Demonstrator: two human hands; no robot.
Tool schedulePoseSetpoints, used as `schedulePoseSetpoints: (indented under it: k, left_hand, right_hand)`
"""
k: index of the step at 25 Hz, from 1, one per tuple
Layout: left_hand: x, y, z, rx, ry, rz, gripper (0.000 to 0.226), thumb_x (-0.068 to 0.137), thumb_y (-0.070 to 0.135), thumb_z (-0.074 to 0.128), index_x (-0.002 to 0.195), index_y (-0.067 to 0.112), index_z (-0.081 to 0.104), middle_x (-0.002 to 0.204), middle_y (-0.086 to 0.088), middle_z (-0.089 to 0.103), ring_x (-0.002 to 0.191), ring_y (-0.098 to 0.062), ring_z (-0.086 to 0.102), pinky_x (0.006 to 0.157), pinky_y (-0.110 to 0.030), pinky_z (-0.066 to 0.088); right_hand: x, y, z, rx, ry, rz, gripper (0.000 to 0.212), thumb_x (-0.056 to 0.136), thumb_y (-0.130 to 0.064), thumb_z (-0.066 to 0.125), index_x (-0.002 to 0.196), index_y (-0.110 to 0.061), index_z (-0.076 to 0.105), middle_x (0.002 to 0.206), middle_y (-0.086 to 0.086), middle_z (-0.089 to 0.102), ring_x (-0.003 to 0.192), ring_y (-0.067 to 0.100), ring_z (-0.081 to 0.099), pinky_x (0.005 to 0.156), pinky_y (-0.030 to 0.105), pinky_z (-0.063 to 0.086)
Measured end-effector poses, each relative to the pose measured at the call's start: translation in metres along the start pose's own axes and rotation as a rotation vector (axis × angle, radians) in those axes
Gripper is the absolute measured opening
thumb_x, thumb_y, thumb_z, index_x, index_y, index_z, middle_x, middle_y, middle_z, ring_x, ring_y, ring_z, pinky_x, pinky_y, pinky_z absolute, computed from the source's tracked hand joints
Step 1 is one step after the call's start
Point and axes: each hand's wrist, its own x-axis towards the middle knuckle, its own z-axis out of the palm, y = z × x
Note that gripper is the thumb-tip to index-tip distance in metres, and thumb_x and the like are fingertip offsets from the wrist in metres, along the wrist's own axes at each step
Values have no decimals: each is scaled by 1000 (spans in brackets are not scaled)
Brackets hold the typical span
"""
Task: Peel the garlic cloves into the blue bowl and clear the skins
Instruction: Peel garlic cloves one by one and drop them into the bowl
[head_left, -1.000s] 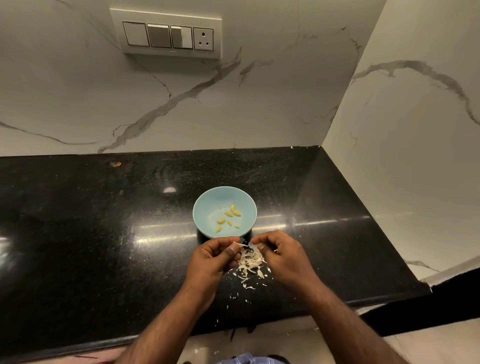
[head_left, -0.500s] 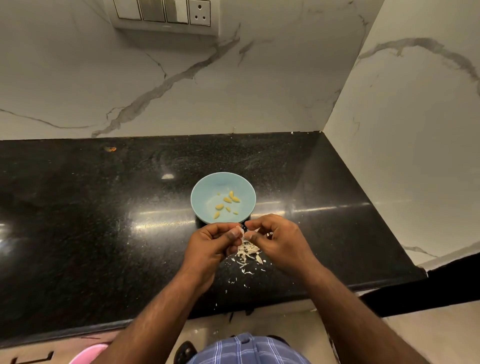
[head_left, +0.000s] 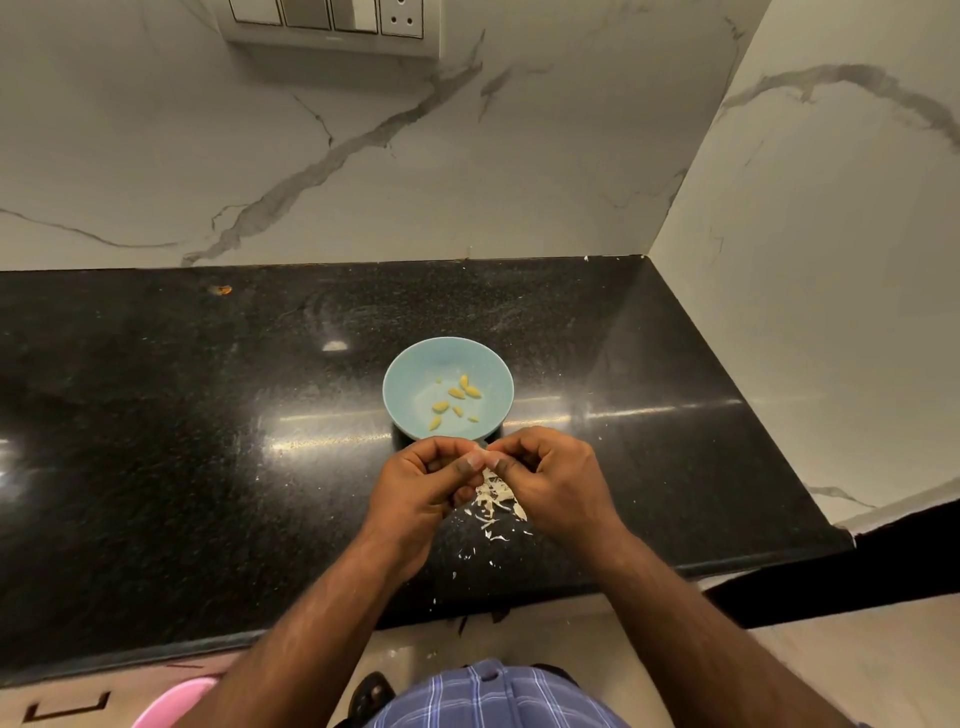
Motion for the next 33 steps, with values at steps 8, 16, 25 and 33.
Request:
schedulePoseSetpoints:
  k: [8, 16, 25, 33]
  left_hand:
    - [-2, -3, 0, -37, -57, 27, 14, 77, 10, 76, 91, 8, 75, 81, -10, 69, 65, -13, 58, 59, -19, 51]
    - [-3, -6, 2, -25, -4, 20, 17, 76, 13, 76, 92, 7, 79, 86, -14, 70, 67, -13, 59, 63, -20, 53]
    - [-1, -13, 12, -140, 44, -80, 14, 86, 7, 68, 78, 10, 79, 76, -4, 72, 63, -7, 58, 57, -15, 49]
    - [-2, -16, -1, 87, 50, 215, 20, 77, 11, 78, 96, 7, 77, 96, -22, 76, 95, -37, 72, 89, -45, 59]
  right_hand:
    - [1, -4, 3, 262, -42, 222, 16, 86, -12, 78, 73, -21, 77, 68, 0, 73, 65, 10, 66, 66, 36, 57]
    - [-3, -3, 11, 277, 22, 210, 9, 87, -15, 78, 79, -19, 77, 70, -3, 74, 68, 9, 70, 65, 31, 58]
    - [-7, 12, 24, -227, 278, -341, 16, 81, 4, 67, 75, -9, 61, 76, -1, 60, 69, 13, 54, 57, 32, 48]
    - [2, -4, 10, 520, -75, 411, 7, 92, -10, 72, 94, -10, 78, 82, 2, 77, 73, 7, 69, 58, 17, 50]
